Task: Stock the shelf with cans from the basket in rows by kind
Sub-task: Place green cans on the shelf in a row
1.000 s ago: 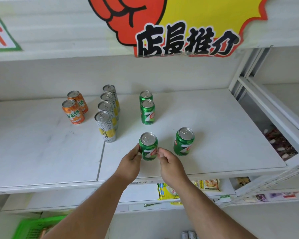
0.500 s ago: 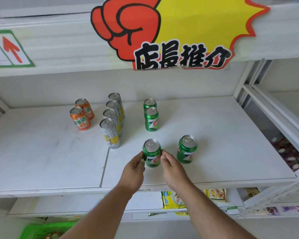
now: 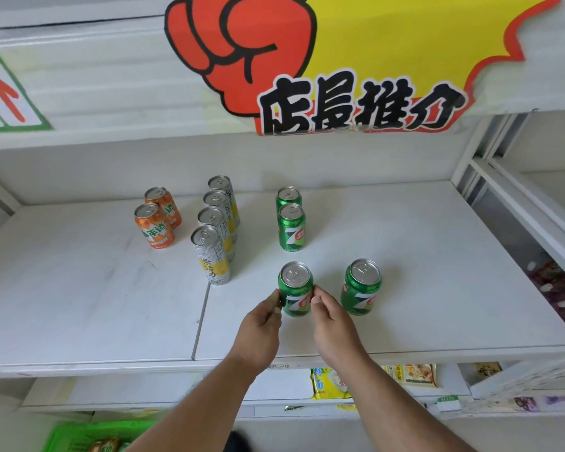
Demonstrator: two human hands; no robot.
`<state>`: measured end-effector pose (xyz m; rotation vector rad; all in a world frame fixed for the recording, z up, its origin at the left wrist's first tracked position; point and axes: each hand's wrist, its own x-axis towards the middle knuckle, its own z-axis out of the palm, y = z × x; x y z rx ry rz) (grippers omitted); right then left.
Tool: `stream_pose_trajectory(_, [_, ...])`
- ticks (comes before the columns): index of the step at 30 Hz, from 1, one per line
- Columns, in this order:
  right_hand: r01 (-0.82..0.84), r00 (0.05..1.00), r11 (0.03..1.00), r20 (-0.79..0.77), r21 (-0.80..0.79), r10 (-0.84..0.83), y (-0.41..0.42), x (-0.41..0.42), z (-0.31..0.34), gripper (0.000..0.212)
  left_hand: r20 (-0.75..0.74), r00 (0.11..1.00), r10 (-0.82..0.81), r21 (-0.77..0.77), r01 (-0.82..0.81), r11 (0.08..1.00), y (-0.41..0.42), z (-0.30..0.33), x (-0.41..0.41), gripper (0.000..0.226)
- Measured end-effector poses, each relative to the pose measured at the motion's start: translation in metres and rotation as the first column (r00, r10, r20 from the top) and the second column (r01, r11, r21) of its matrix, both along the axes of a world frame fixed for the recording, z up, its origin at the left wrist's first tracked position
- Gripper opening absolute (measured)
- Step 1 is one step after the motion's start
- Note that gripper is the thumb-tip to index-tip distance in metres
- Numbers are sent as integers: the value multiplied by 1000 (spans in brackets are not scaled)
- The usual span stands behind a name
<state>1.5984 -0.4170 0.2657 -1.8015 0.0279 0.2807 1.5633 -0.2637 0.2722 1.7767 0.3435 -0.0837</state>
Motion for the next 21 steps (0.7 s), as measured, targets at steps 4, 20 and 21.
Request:
stream_pose_trajectory(4, [42,999,999,-20,12,-41,8,16,-1,36,-18,999,-27,-4,27,1000,4,1,16,47])
stream_pose_trajectory(20, [99,994,995,-53,-25,-100,38,76,15,27,-34,998,-50,45,51,998,16,8,86,52])
stream_pose_trajectory(21, [102,993,995,-52,-23,-103,40,79,14,22,-36,998,-53,48,54,997,17,9,89,53])
